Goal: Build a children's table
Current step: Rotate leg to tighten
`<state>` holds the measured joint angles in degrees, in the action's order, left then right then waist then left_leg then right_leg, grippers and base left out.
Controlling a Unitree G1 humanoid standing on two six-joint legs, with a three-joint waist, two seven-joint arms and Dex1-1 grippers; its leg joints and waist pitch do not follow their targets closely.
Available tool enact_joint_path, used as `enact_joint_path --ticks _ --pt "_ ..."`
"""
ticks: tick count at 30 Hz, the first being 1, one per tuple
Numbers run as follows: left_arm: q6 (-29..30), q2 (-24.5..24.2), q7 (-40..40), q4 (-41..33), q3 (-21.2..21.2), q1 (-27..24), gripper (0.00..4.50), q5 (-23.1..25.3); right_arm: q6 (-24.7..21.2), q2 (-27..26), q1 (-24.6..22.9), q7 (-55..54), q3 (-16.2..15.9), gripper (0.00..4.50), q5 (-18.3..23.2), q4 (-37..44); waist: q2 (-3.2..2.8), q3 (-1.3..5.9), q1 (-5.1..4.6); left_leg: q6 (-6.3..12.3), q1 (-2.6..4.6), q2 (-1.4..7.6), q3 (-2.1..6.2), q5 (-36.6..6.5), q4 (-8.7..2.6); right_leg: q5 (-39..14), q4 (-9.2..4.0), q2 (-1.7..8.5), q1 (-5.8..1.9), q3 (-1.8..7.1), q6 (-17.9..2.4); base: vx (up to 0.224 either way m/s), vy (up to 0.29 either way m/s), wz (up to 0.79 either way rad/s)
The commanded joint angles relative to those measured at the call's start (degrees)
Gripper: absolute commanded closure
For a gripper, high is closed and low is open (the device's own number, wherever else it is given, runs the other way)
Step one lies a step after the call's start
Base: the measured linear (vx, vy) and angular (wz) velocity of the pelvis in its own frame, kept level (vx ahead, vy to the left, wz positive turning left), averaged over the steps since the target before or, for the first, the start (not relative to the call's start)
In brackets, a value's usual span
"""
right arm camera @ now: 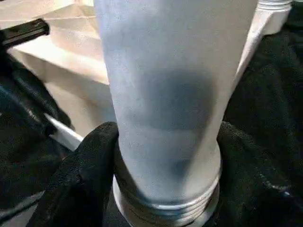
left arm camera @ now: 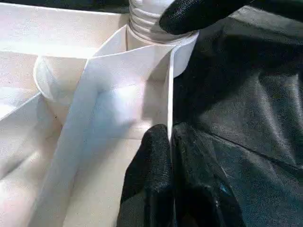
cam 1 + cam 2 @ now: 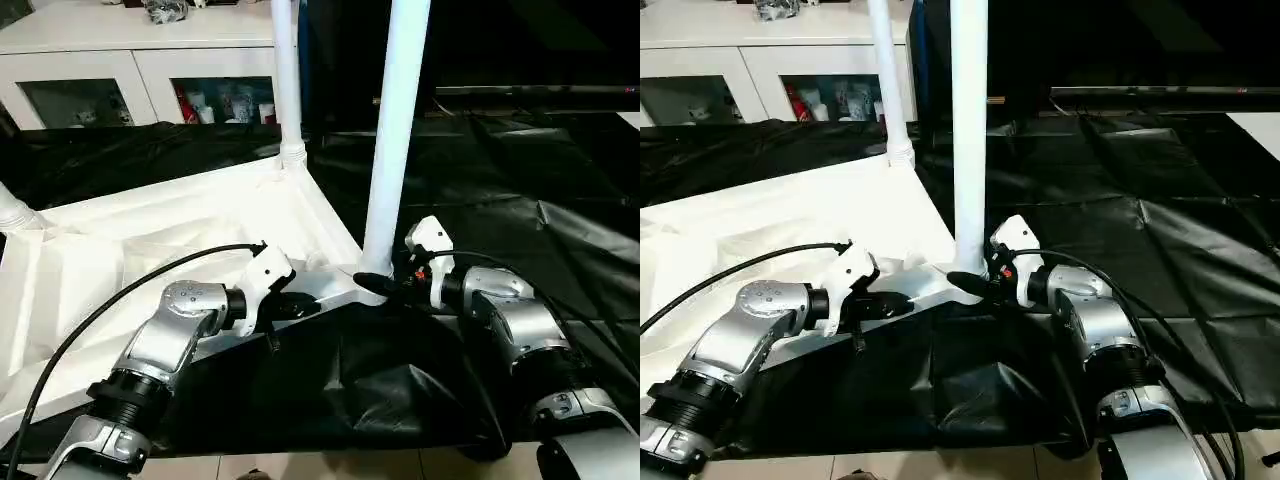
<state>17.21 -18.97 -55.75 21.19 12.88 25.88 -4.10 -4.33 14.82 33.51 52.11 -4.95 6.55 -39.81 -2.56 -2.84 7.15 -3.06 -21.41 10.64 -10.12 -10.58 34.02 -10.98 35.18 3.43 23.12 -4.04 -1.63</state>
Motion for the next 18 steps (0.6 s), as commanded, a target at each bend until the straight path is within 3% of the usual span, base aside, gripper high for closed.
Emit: enact_joint_path --ticks 1,5,6,7,12,15,18 --pt "0.40 3.58 5.38 2.62 -0.95 2.47 4.50 0.33 -1.68 -3.28 0.19 -12.05 1.57 1.78 -1.68 -4.18 0.91 3.49 -0.28 3.19 0.53 2.48 0.78 -7.52 -3.71 -12.48 -4.44 4.99 -2.69 2.91 -10.76 0.000 0.000 0.00" --pt "1.45 8.66 15.95 9.14 -2.40 6.81 4.50 2.36 -3.47 -9.66 1.55 -33.13 6.81 1.78 -1.66 -8.96 0.94 3.45 -0.89 0.27 1.00 2.34 1.06 -9.96 -4.18 -18.01 -5.03 5.31 -2.85 2.93 -9.06 0.000 0.000 0.00" --pt "1.29 10.23 18.60 10.87 -2.62 8.09 4.50 2.81 -3.41 -11.77 2.15 -37.94 7.90 1.78 -1.33 -10.15 0.43 3.51 -0.89 0.14 1.03 2.34 1.08 -10.16 -4.16 -18.11 -5.02 5.42 -2.66 3.04 -8.98 0.000 0.000 0.00" --pt "0.85 11.49 20.80 12.26 -2.69 9.16 4.50 3.26 -2.79 -13.69 2.73 -41.02 8.57 1.78 -1.04 -10.97 0.46 3.48 -0.86 -0.28 1.24 2.40 1.11 -10.76 -4.21 -18.01 -5.22 5.30 -2.53 3.04 -8.63 0.000 0.000 0.00" --pt "-1.66 13.54 22.00 14.52 -2.30 10.59 4.50 3.96 0.86 -17.03 3.57 -38.58 5.90 1.78 -2.22 -11.07 0.66 3.56 -0.62 0.70 0.95 2.34 1.08 -11.47 -4.25 -16.45 -5.19 5.43 -2.69 3.09 -8.13 0.000 0.000 0.00" --pt "-2.88 13.61 19.80 13.99 -1.93 10.06 4.50 3.53 2.73 -17.48 3.81 -36.53 6.06 1.08 -1.81 -10.64 0.75 3.57 -0.57 1.22 0.81 2.35 1.13 -11.35 -4.29 -16.58 -5.14 5.56 -2.81 3.10 -8.16 0.000 0.000 0.00" --pt "-4.56 12.76 16.69 12.81 -1.50 8.98 4.50 2.70 4.16 -16.67 4.46 -34.30 5.79 1.00 -1.71 -10.45 0.68 3.58 -0.69 1.83 0.60 2.39 1.25 -11.26 -4.35 -16.62 -5.12 5.63 -2.89 2.99 -8.18 0.000 0.000 0.00"
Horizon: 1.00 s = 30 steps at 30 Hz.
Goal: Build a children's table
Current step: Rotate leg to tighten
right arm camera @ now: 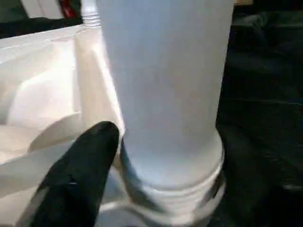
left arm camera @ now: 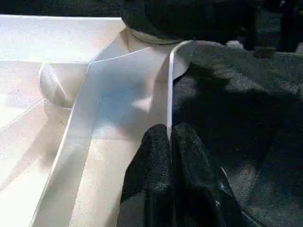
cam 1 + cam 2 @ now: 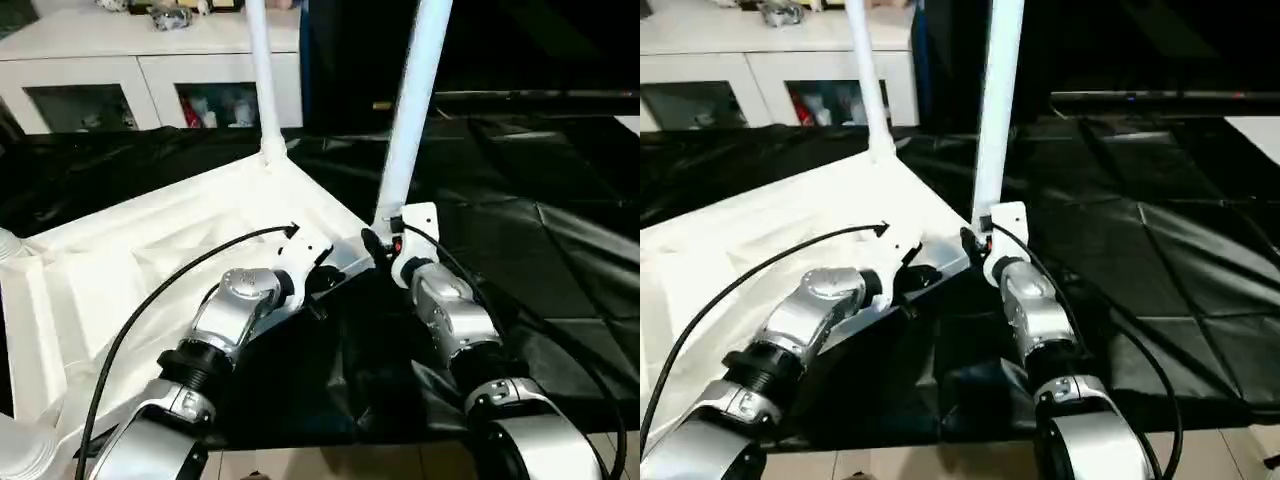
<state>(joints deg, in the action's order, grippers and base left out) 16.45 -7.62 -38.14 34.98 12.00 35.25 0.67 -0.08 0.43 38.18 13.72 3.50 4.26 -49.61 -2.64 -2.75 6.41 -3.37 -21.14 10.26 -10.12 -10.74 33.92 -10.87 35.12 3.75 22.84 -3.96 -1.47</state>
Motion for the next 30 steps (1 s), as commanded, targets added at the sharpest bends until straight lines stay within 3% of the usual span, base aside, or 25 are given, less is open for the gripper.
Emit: enact_joint_path --ticks 1,4,7,11,15,23,30 --pt "-4.03 1.15 -1.62 -1.38 -0.52 -0.67 4.50 -2.29 0.05 -2.03 -0.09 4.84 -2.67 0.74 0.78 -0.54 0.85 3.48 -0.11 2.26 0.17 2.77 1.26 -10.75 -4.27 -16.38 -4.96 5.32 -2.71 2.95 -8.52 0.000 0.000 0.00" --pt "-4.92 -1.10 -5.33 -3.68 -0.85 -2.56 4.50 -3.44 0.01 2.00 0.15 13.48 -5.37 0.65 -0.20 1.34 0.98 3.57 -0.09 2.94 0.03 2.75 1.21 -9.92 -4.09 -14.97 -4.73 5.36 -2.93 2.92 -9.14 0.000 0.000 0.00" --pt "-5.16 -3.14 -8.68 -5.62 -0.84 -4.15 4.50 -4.33 -1.14 5.58 -0.74 20.23 -8.09 0.65 -1.28 4.06 1.11 3.80 -0.20 4.59 -0.31 2.60 1.02 -6.57 -3.61 -10.34 -4.21 5.09 -3.20 2.85 -10.10 0.000 0.000 0.00" --pt "-4.61 -5.35 -12.90 -8.67 -1.12 -6.12 4.50 -6.05 -2.22 9.45 -2.03 28.08 -9.35 0.65 -0.83 7.51 0.96 3.83 0.12 6.06 -0.24 2.88 0.88 -4.88 -3.32 -6.59 -3.74 4.82 -2.93 2.82 -11.54 0.000 0.000 0.00" --pt "-3.12 -8.10 -17.48 -12.53 -0.92 -8.24 4.50 -7.72 -3.74 13.91 -3.43 37.56 -10.98 0.65 0.46 10.47 1.05 3.86 0.51 6.46 -0.05 3.06 0.83 -5.12 -3.25 -6.28 -3.54 4.70 -2.82 2.75 -12.20 0.000 0.000 0.00" --pt "-1.86 -9.38 -19.34 -14.64 -0.98 -9.38 4.50 -8.06 -5.16 15.56 -3.10 41.53 -10.85 0.65 1.73 11.47 1.21 3.69 0.59 5.53 0.01 3.02 0.84 -6.15 -3.41 -9.63 -3.86 4.82 -2.82 2.84 -11.75 0.000 0.000 0.00" --pt "-1.28 -9.54 -19.67 -14.99 -1.21 -9.51 4.50 -7.86 -5.96 15.29 -3.41 43.11 -11.36 1.19 1.63 11.71 1.21 3.82 0.67 5.79 -0.02 2.92 0.81 -4.93 -3.26 -8.21 -3.71 4.76 -2.84 2.78 -11.88 0.000 0.000 0.00"
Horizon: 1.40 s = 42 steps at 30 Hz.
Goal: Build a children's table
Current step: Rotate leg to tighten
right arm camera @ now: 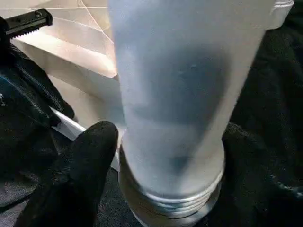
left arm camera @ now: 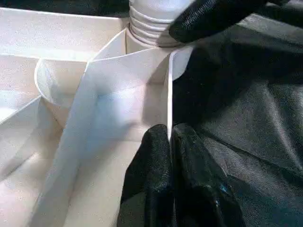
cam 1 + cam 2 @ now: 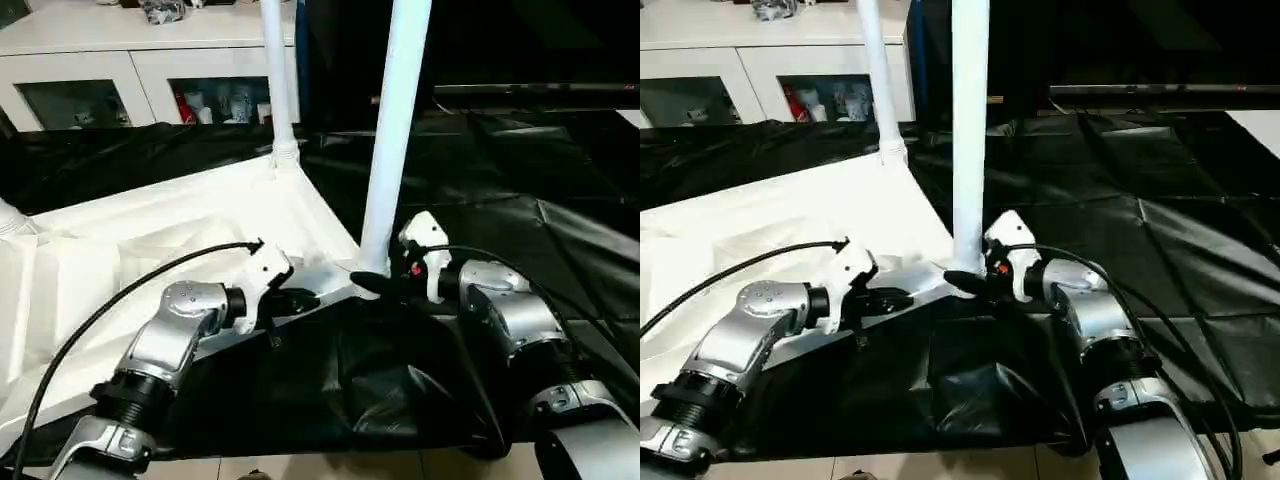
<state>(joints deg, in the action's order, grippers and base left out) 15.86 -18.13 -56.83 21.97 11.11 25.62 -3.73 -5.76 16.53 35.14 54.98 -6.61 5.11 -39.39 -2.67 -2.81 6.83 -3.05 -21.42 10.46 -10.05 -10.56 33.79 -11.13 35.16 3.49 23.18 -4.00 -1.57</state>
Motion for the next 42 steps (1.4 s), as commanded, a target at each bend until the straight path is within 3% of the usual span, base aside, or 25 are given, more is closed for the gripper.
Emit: enact_joint_path --ticks 1,7,10,12,13,17,18,19,21,24,25,26,30,31,32,38,42 --pt "-0.52 0.94 -1.08 -2.11 -0.31 0.03 4.50 -3.45 -0.43 -0.81 -0.51 1.90 -1.30 1.26 0.84 1.67 1.25 3.87 0.26 5.50 0.26 2.75 0.74 -5.15 -3.13 -7.92 -3.73 5.00 -3.17 2.82 -11.81 0.000 0.000 0.00" --pt "0.33 0.91 -1.18 -2.38 -0.15 -0.32 4.50 -3.17 -1.25 -2.04 -0.72 -3.50 -0.42 1.76 -0.40 -0.12 1.00 3.84 0.19 4.86 0.30 2.75 0.83 -5.68 -3.23 -8.30 -3.82 5.03 -3.16 2.81 -11.78 0.000 0.000 0.00" --pt "1.25 1.91 1.41 -0.94 0.03 0.26 4.50 -1.63 -2.67 -4.06 -0.33 -11.43 1.27 1.77 -1.53 -3.00 0.99 3.63 -0.30 3.84 0.34 2.71 0.92 -6.70 -3.50 -10.20 -4.05 5.04 -3.11 2.84 -11.53 0.000 0.000 0.00" --pt "1.99 4.02 6.51 2.34 0.19 2.02 4.50 0.75 -3.47 -7.00 -0.08 -21.25 3.74 1.78 -1.84 -5.72 0.80 3.32 -0.79 2.74 0.70 2.61 0.85 -9.06 -3.75 -13.96 -4.70 5.04 -2.71 2.94 -10.85 0.000 0.000 0.00" --pt "2.24 5.26 9.46 4.25 0.04 3.12 4.50 1.80 -4.21 -8.57 0.09 -26.03 5.18 1.79 -1.55 -6.86 0.99 3.32 -0.82 1.76 0.91 2.45 0.99 -10.14 -3.81 -16.69 -4.97 5.18 -2.94 2.92 -9.91 0.000 0.000 0.00" --pt "2.92 9.16 16.87 9.07 -1.13 6.45 4.50 3.06 -4.11 -12.61 0.86 -36.62 7.36 1.80 -1.33 -9.99 0.85 3.35 -0.91 0.32 1.37 2.60 1.08 -11.62 -4.15 -18.61 -5.34 5.17 -2.60 2.99 -8.89 0.000 0.000 0.00" --pt "2.78 10.74 19.36 11.00 -1.40 7.92 4.50 3.46 -3.46 -14.72 1.35 -39.80 7.87 1.80 -1.00 -11.20 0.46 3.33 -0.94 0.31 1.37 2.53 1.01 -12.18 -4.10 -18.87 -5.39 5.28 -2.34 3.16 -9.00 0.000 0.000 0.00" --pt "2.02 11.99 21.69 12.61 -1.66 9.17 4.50 3.90 -3.09 -16.51 1.78 -40.60 7.63 1.80 -0.85 -11.96 0.66 3.31 -0.89 -0.05 1.53 2.52 1.00 -13.01 -4.16 -19.29 -5.65 5.21 -2.40 3.12 -8.73 0.000 0.000 0.00" --pt "0.96 13.27 23.07 13.65 -1.46 10.32 4.50 4.28 -2.01 -18.81 2.18 -39.74 5.57 1.80 -2.16 -11.94 0.80 3.32 -0.59 0.12 1.36 2.54 1.09 -13.04 -4.22 -19.04 -5.53 5.35 -2.58 3.14 -8.44 0.000 0.000 0.00" --pt "0.00 13.65 22.93 14.18 -1.38 10.76 4.50 4.48 -0.63 -19.58 2.52 -39.66 5.33 1.80 -2.50 -11.91 0.80 3.36 -0.49 0.61 1.08 2.56 1.22 -13.12 -4.34 -19.08 -5.50 5.48 -2.72 3.11 -7.79 0.000 0.000 0.00" --pt "-0.23 13.68 22.83 14.46 -1.41 10.84 4.50 4.48 0.27 -19.49 2.90 -40.16 5.58 1.24 -2.55 -12.19 0.79 3.36 -0.47 0.68 1.12 2.59 1.22 -13.26 -4.34 -19.08 -5.51 5.56 -2.69 3.12 -7.83 0.000 0.000 0.00" --pt "-0.20 13.56 22.61 14.47 -1.38 10.76 4.50 4.46 0.89 -19.27 3.10 -40.20 5.77 1.10 -2.48 -12.31 0.80 3.32 -0.46 0.79 1.02 2.56 1.25 -13.29 -4.38 -19.28 -5.52 5.58 -2.75 3.12 -7.82 0.000 0.000 0.00" --pt "-1.16 11.63 18.73 13.23 -1.54 9.09 4.50 3.33 4.16 -16.44 3.52 -35.66 5.43 0.75 -2.67 -11.41 0.83 3.42 -0.51 1.31 0.85 2.58 1.29 -13.23 -4.34 -19.57 -5.49 5.63 -2.81 3.08 -7.67 0.000 0.000 0.00" --pt "-1.14 11.02 17.69 12.59 -1.66 8.59 4.50 3.03 4.16 -15.74 3.40 -33.34 5.17 0.67 -2.39 -10.69 1.37 3.39 -0.61 1.73 0.64 2.63 1.26 -12.54 -4.39 -18.58 -5.36 5.57 -2.95 3.06 -7.91 0.000 0.000 0.00" --pt "-1.12 10.64 17.06 12.20 -1.76 8.27 4.50 2.89 4.17 -15.30 3.33 -31.77 5.01 0.61 -2.31 -10.25 1.12 3.43 -0.50 2.02 0.64 2.60 1.19 -12.03 -4.25 -18.00 -5.28 5.60 -2.88 3.08 -8.20 0.000 0.000 0.00" --pt "-2.00 6.39 9.46 8.42 -1.24 5.15 4.50 1.36 3.84 -9.70 1.89 -17.48 1.68 0.61 -1.80 -5.39 1.47 3.71 -0.41 4.33 0.00 2.60 1.07 -7.23 -3.75 -12.47 -4.52 5.53 -3.39 2.97 -9.36 0.000 0.000 0.00" --pt "-2.37 2.84 1.86 4.07 -0.57 2.37 4.50 -1.10 3.65 -4.71 1.04 -6.79 -0.68 0.61 -1.86 -2.60 1.14 3.87 -0.23 5.36 0.02 2.76 0.85 -5.88 -3.36 -7.94 -3.88 5.10 -3.22 2.86 -11.01 0.000 0.000 0.00"
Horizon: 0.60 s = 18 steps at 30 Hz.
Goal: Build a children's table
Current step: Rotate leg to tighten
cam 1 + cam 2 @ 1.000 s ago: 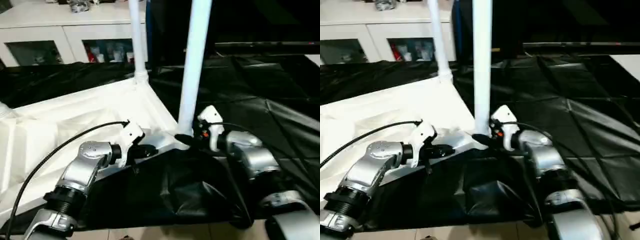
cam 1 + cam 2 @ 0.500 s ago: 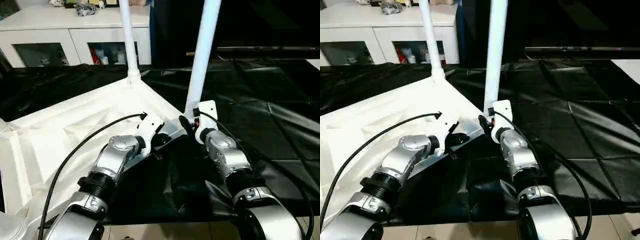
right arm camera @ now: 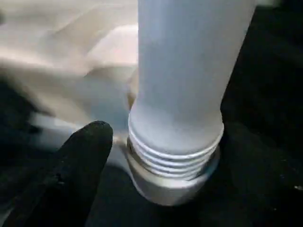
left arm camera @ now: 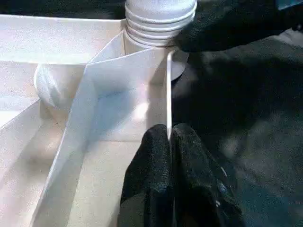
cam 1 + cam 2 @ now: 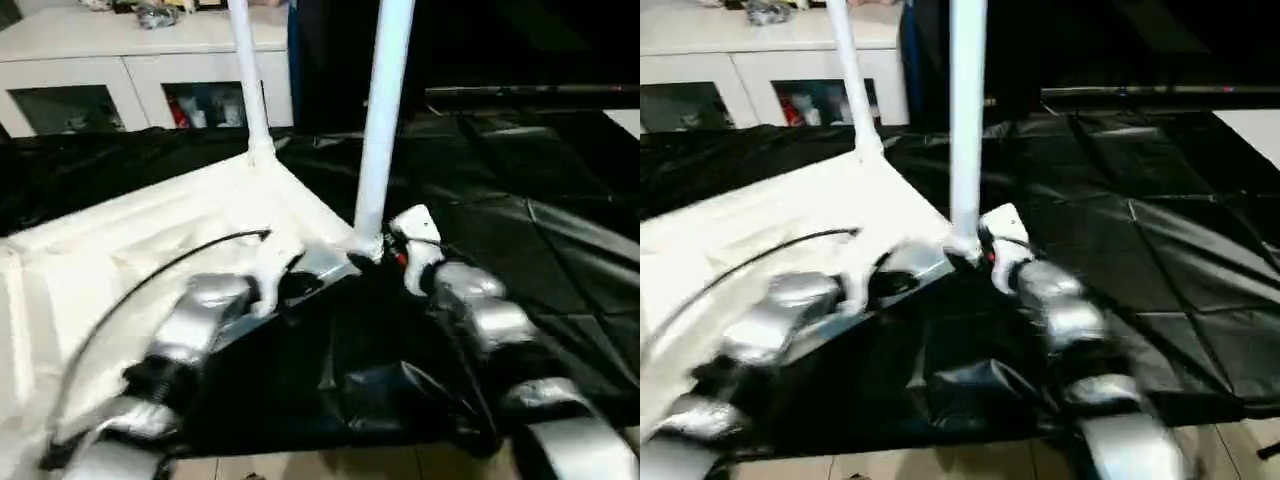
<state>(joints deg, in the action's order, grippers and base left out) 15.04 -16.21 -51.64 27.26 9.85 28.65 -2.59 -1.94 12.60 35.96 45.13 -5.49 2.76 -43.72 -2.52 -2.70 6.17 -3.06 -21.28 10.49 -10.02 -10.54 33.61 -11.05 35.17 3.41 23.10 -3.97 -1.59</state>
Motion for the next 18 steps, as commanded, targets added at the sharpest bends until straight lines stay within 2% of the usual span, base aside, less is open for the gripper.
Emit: enact_joint_path --ticks 1,5,9,10,13,18 --pt "-0.99 0.21 -4.93 -2.45 0.62 -1.19 4.50 -3.05 -0.56 0.26 0.20 5.24 -1.83 0.61 0.77 2.14 0.94 3.82 0.42 5.60 0.11 2.83 0.76 -5.71 -3.11 -6.87 -3.76 5.06 -2.96 2.84 -11.71 0.000 0.000 0.00" --pt "-0.24 -1.37 -6.95 -4.33 0.90 -2.15 4.50 -3.71 -1.33 2.26 0.27 8.85 -1.75 0.61 1.49 2.65 0.85 3.88 0.71 5.89 0.26 3.03 0.74 -5.49 -3.03 -4.74 -3.44 5.11 -2.97 2.80 -13.19 0.000 0.000 0.00" --pt "-0.06 -1.91 -7.42 -5.06 0.79 -2.70 4.50 -3.89 -1.79 3.25 0.04 10.61 -1.87 0.61 1.78 3.21 0.91 3.71 0.79 5.57 0.19 2.96 0.70 -6.33 -3.10 -6.30 -3.66 5.16 -3.03 2.79 -13.03 0.000 0.000 0.00" --pt "0.00 -2.04 -7.61 -5.22 0.76 -2.82 4.50 -3.95 -1.97 3.42 -0.03 11.13 -1.88 0.87 1.88 3.41 1.03 3.71 0.80 5.44 0.20 2.93 0.70 -6.41 -3.11 -6.74 -3.70 5.15 -3.07 2.80 -12.86 0.000 0.000 0.00" --pt "0.33 -2.08 -8.00 -5.83 0.58 -3.20 4.50 -3.95 -2.27 3.72 -0.24 12.58 -1.95 0.94 2.04 3.86 1.14 3.75 0.88 5.14 0.16 2.94 0.72 -6.03 -3.08 -7.60 -3.70 5.25 -3.12 2.84 -12.32 0.000 0.000 0.00" --pt "0.63 -2.03 -8.17 -6.39 0.58 -3.50 4.50 -4.08 -2.48 3.68 -0.29 13.32 -1.85 1.32 2.49 3.91 1.18 3.76 0.84 5.35 0.14 2.86 0.71 -5.48 -3.02 -7.28 -3.65 5.15 -3.09 2.82 -12.31 0.000 0.000 0.00"
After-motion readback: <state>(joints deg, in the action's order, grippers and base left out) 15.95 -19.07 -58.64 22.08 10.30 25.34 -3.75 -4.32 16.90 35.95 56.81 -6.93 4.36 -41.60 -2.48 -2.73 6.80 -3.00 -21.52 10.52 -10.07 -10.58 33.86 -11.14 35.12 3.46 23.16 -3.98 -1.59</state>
